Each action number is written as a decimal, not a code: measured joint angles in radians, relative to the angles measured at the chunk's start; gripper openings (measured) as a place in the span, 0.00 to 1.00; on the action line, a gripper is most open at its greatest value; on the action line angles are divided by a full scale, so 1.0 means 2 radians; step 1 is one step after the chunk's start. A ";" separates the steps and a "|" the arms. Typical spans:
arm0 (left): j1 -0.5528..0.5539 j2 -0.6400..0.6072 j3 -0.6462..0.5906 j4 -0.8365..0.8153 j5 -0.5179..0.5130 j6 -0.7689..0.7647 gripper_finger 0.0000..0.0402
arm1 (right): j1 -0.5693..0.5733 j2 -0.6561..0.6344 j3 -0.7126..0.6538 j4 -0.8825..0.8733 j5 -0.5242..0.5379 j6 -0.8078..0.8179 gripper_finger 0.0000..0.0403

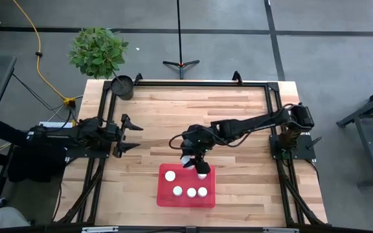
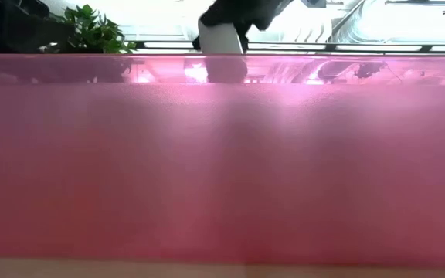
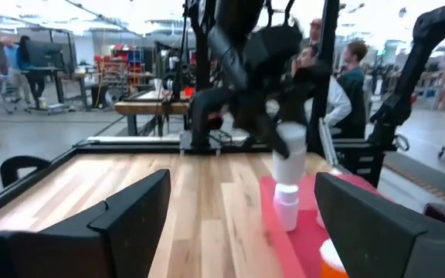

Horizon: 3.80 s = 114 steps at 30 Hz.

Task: Pick and place pill bottles into a basket
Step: Put the white pill bottle into the red bin, then return to Home Position

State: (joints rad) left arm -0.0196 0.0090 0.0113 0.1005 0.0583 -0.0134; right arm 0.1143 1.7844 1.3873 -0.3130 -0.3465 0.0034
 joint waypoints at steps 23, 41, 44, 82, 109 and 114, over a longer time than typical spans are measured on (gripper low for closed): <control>0.000 -0.001 0.000 -0.027 0.014 -0.026 0.88 | 0.023 0.002 -0.097 0.173 0.031 0.040 0.35; 0.000 -0.001 0.000 -0.022 0.013 -0.035 0.88 | 0.044 0.063 -0.097 0.237 0.040 0.068 0.35; 0.000 -0.001 0.000 -0.023 0.015 -0.035 0.88 | 0.048 0.070 -0.097 0.235 0.041 0.069 0.35; 0.000 -0.001 -0.001 -0.037 0.014 -0.036 0.88 | 0.062 0.116 -0.096 0.245 0.127 0.050 0.35; 0.000 -0.001 -0.001 -0.038 0.014 -0.036 0.88 | 0.061 0.116 -0.092 0.248 0.087 0.064 0.58; 0.000 -0.001 -0.001 -0.038 0.014 -0.036 0.88 | 0.061 0.115 -0.083 0.245 0.084 0.058 0.58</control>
State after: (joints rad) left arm -0.0200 0.0070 0.0101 0.0244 0.0864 -0.0861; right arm 0.2359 2.0149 1.2218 0.1774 -0.1793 0.1201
